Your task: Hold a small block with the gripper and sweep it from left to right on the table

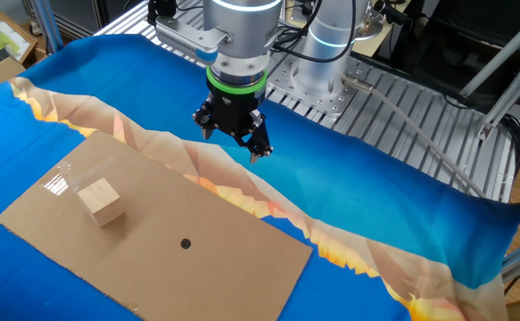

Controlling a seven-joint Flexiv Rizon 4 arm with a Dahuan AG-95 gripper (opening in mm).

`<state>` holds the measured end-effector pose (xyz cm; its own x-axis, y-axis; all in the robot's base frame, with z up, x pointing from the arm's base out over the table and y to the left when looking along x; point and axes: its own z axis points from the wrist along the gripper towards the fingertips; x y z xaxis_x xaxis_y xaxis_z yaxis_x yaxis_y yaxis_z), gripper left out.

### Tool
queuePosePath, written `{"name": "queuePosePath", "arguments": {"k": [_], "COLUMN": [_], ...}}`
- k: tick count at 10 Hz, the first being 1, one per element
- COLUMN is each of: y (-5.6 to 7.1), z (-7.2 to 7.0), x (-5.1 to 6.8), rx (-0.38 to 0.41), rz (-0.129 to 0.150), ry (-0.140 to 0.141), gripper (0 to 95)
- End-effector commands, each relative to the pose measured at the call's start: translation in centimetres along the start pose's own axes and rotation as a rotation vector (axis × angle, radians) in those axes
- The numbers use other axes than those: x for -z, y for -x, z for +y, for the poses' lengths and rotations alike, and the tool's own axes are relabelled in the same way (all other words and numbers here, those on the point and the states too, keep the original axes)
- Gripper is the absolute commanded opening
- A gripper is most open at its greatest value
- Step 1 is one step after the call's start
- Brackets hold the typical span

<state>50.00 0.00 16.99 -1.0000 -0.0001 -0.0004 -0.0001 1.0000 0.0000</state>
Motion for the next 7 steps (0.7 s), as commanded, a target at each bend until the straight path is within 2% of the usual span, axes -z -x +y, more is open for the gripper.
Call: {"name": "queuePosePath", "arguments": {"k": [1,2,7], "y": [0.0,0.01,0.0], "z": [0.0,0.0,0.02], "x": [0.01,-0.01,0.01], "rx": [0.0,-0.098,-0.093], "rz": [0.0,-0.008,-0.002], "ry": [0.0,0.052,0.049], "gripper": [95.0,0.0,0.0]}}
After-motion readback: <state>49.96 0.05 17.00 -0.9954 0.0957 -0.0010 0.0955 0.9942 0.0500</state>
